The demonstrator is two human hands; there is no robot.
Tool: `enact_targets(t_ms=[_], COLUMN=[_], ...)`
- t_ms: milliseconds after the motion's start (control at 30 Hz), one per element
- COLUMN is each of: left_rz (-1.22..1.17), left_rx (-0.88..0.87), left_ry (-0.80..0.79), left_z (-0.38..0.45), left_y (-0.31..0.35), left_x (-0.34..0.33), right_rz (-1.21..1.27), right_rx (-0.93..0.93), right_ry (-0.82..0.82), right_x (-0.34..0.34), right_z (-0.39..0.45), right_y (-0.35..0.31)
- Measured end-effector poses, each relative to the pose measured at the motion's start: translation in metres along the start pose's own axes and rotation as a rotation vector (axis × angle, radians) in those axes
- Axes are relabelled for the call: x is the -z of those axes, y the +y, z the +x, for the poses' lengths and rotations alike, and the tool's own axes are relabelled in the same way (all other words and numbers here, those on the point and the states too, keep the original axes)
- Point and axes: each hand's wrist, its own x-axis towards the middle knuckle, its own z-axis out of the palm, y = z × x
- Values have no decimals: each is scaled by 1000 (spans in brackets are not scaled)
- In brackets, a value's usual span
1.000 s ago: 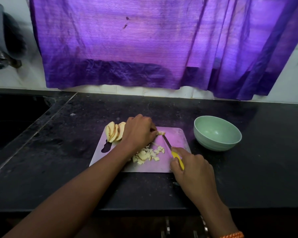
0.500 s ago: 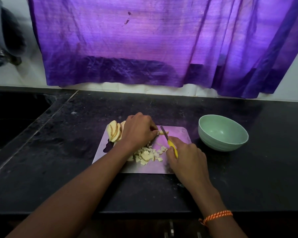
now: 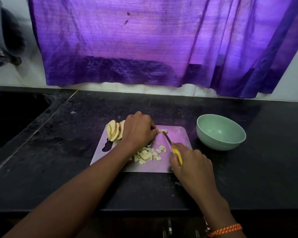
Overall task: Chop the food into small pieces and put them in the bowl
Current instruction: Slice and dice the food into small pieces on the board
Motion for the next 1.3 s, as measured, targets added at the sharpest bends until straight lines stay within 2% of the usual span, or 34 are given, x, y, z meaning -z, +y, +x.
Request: enact_targets(t_ms=[267, 767, 1033, 1300], left_rz=[-86, -44, 20, -74], left_rx=[-2, 18, 45, 38], left_ry=[-26, -38, -18, -41], left_z=[0, -1, -1, 0], left_y=[-6, -10, -3, -12], left_x=[5, 3, 1, 7], right_rz=[87, 22, -23, 132], right_rx=[-43, 7, 4, -36], right_ry=[78, -24, 10, 73], right_x=[-1, -9, -4, -5], right_z=[9, 24, 6, 8], right_y=[-5, -16, -7, -1])
